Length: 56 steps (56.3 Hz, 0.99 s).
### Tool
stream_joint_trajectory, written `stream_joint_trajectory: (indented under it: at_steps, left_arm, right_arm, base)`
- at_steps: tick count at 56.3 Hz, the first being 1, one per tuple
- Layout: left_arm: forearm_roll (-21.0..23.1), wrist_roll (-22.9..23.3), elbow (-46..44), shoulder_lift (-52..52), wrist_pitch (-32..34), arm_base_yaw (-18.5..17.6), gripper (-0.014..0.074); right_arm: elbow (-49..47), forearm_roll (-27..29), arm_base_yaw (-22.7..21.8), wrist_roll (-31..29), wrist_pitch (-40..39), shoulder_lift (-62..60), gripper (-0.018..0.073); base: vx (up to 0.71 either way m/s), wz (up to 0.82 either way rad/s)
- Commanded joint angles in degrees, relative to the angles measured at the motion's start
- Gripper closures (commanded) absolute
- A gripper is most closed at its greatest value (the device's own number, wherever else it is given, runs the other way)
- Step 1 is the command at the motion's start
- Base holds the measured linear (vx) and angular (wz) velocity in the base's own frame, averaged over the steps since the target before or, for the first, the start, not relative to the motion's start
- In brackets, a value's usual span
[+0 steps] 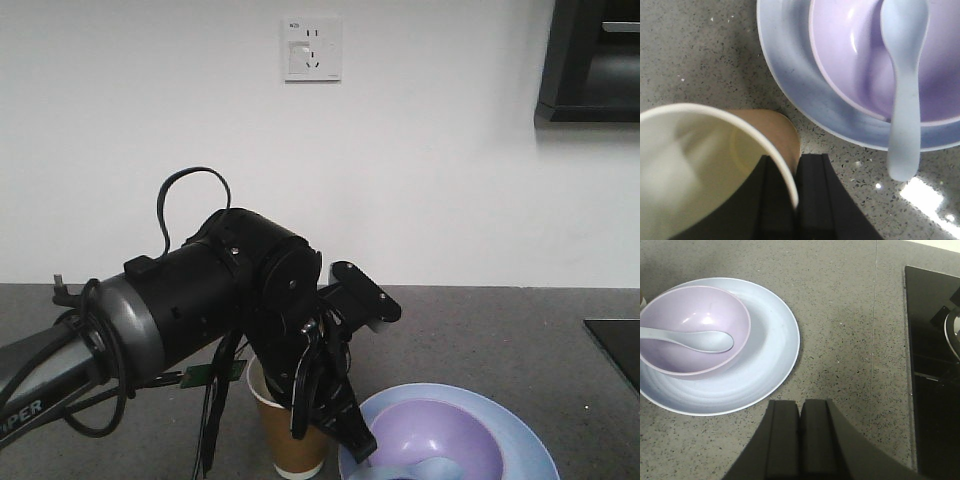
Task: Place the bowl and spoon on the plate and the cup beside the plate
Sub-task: 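Carry the cup beside the plate with the left gripper and set it down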
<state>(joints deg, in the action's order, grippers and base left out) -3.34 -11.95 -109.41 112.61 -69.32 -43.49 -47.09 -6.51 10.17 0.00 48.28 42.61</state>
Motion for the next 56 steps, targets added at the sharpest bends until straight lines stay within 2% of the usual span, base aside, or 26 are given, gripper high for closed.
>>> stream_joint_trajectory:
  at_steps: [1, 7, 23, 31, 40, 56]
  left_arm:
    - [-0.1, 0.5, -1.8, -3.1, 2.6, -0.3, 0.0549]
    - [-0.1, 0.5, -1.8, -3.1, 2.5, -0.3, 0.0487]
    - [-0.1, 0.6, -1.8, -3.1, 2.3, -0.3, 0.023]
    - [-0.1, 0.6, -1.8, -3.1, 2.3, -0.3, 0.0143]
    - [-0.1, 0.6, -1.8, -3.2, 1.8, -0.3, 0.0106]
    - [-0.3, 0.6, -1.8, -7.1, 2.1, -0.3, 0.0106]
  right_arm:
    - [-1.5, -1.0, 0.0, -0.6, -3.9, -0.2, 0.0568]
    - [-1.5, -1.0, 0.0, -0.6, -3.9, -0.2, 0.0568]
    - [-1.5, -1.0, 0.0, -0.6, -3.9, -0.2, 0.0568]
    - [-1.5, -1.0, 0.0, -0.6, -3.9, -0.2, 0.0568]
    - [-1.5, -1.0, 0.0, -0.6, -4.0, -0.2, 0.0568]
    - [-1.5, -0.7, 0.0, -0.6, -3.9, -0.2, 0.0568]
  base:
    - [0.0, 0.0]
    - [0.0, 0.0]
    - [0.0, 0.0]
    - [0.0, 0.0]
    - [0.0, 0.0]
    - [0.0, 0.0]
